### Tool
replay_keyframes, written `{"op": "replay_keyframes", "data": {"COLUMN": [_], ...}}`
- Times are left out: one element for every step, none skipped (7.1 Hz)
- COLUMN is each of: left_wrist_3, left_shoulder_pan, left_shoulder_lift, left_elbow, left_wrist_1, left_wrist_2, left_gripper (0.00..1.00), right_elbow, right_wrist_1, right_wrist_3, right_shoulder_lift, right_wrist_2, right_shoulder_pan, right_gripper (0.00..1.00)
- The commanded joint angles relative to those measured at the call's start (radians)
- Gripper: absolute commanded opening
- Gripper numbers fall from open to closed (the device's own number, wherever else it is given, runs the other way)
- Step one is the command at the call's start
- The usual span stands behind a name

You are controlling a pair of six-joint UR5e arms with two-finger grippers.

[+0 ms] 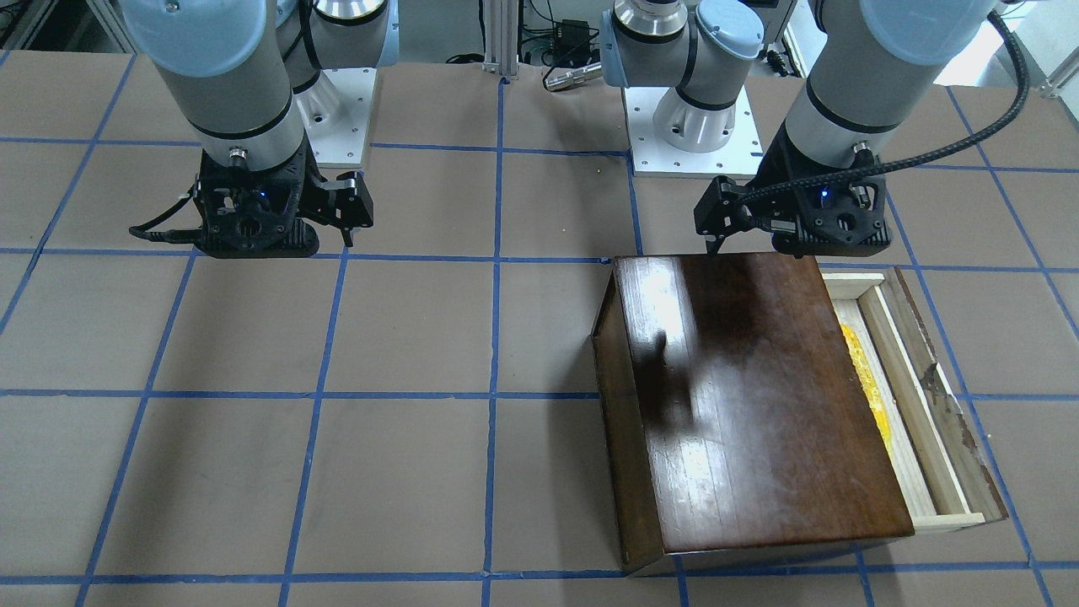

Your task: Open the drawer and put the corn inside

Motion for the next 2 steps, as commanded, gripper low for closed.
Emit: {"op": "replay_keyframes", "data": {"left_wrist_3": [0.005, 0.007], "left_shoulder_pan": [-0.001, -0.001], "left_shoulder_lift": [0.001, -0.001], "left_elbow": [0.001, 0.001], "left_wrist_1": [0.021, 0.026], "left_wrist_2": [-0.002, -0.002], "left_gripper": [1.00, 1.00], "right_elbow": [0.000, 0.000], "right_wrist_1": [0.000, 0.000], "right_wrist_3": [0.000, 0.000], "right_shoulder_lift": [0.000, 0.000], "right_wrist_2": [0.000, 0.000], "right_shoulder_pan": [0.000, 0.000], "right_gripper": [1.00, 1.00]}}
